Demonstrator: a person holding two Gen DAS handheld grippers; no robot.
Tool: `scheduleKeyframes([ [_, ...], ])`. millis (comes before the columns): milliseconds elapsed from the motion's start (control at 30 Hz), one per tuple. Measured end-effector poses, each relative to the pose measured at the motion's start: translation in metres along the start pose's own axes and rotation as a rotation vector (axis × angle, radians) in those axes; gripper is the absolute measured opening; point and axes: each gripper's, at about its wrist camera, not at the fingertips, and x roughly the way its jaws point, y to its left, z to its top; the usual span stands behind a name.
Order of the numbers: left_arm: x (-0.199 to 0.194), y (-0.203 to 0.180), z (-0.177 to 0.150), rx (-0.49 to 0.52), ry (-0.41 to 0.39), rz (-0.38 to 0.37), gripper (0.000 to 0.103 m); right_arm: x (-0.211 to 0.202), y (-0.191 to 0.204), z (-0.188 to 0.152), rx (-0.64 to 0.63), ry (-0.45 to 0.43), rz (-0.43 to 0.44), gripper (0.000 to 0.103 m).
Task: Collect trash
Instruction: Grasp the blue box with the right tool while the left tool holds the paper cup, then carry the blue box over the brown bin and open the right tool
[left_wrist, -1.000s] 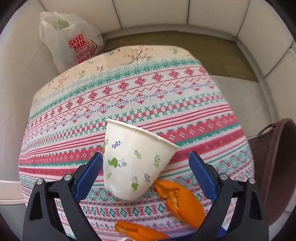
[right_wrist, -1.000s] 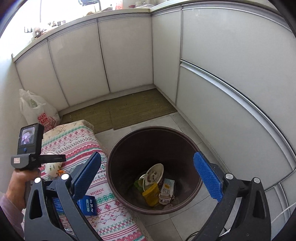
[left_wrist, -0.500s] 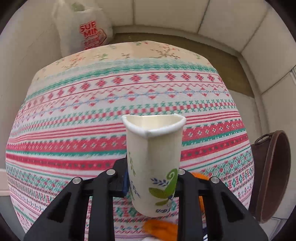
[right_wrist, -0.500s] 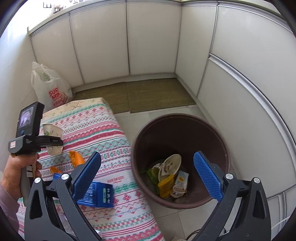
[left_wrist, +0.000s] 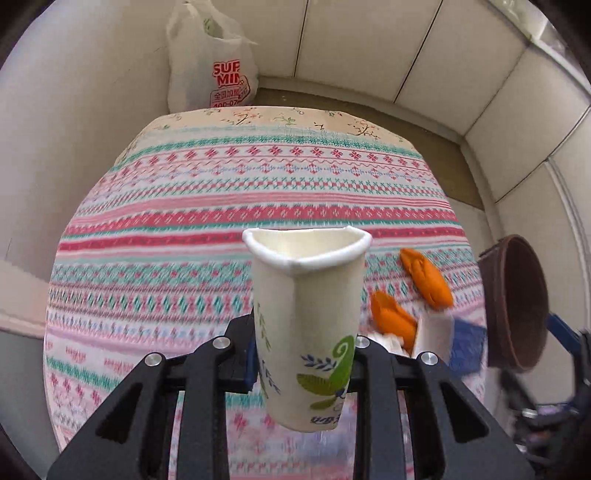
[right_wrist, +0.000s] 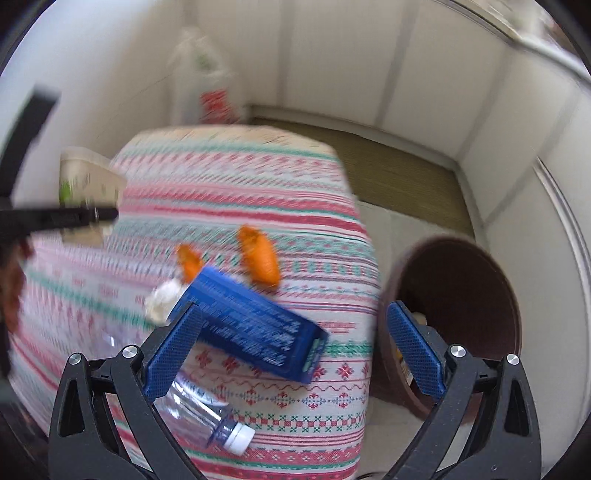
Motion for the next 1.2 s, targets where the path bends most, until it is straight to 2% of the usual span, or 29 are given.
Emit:
scheduleKeyframes([
  [100,-0.031,0.012,-0.027,-0.038,-0.020,-0.065,0.027,0.011,0.028,-0.005,-0.224,-0.011,-0.013,0.096],
  [167,-0.049,0.020,-0.050,-0.064,-0.041,-0.102,0.027,0.020,0.037,-0.004,-0.287,-0.003,-0.006,0.096],
  [267,-0.063,0.034,-0.082,-0.105,-0.086,-0.120,0.027,0.031,0.038,-0.001,-0.285,0.014,0.019,0.096],
  [333,-0.055,0.041,-0.095,-0.152,-0.063,-0.130,0.027,0.039,0.035,0.000,-0.263,0.024,0.026,0.096],
  [400,-0.045,0.043,-0.096,-0.165,-0.026,-0.154,0.027,0.045,0.031,0.003,-0.232,0.036,0.046,0.096],
  [467,-0.044,0.041,-0.094,-0.144,-0.043,-0.128,0.027,0.050,0.034,0.005,-0.211,0.037,0.060,0.096],
  [533,-0.044,0.041,-0.092,-0.150,-0.048,-0.146,0.027,0.054,0.034,0.007,-0.195,0.040,0.082,0.095],
  [567,-0.045,0.041,-0.092,-0.153,-0.050,-0.154,0.027,0.056,0.034,0.007,-0.189,0.043,0.094,0.092],
  [667,-0.046,0.043,-0.091,-0.154,-0.058,-0.154,0.027,0.066,0.036,0.009,-0.174,0.070,0.120,0.072],
  [800,-0.045,0.047,-0.088,-0.155,-0.057,-0.158,0.027,0.068,0.037,0.010,-0.157,0.064,0.138,0.060],
  [1033,-0.042,0.047,-0.089,-0.150,-0.055,-0.155,0.027,0.058,0.033,0.015,-0.128,0.045,0.145,0.046],
  [1167,-0.039,0.045,-0.091,-0.143,-0.053,-0.151,0.027,0.040,0.018,0.021,-0.067,-0.013,0.165,0.043],
  [1200,-0.039,0.044,-0.091,-0.141,-0.053,-0.150,0.027,0.033,0.014,0.023,-0.052,-0.037,0.164,0.038],
])
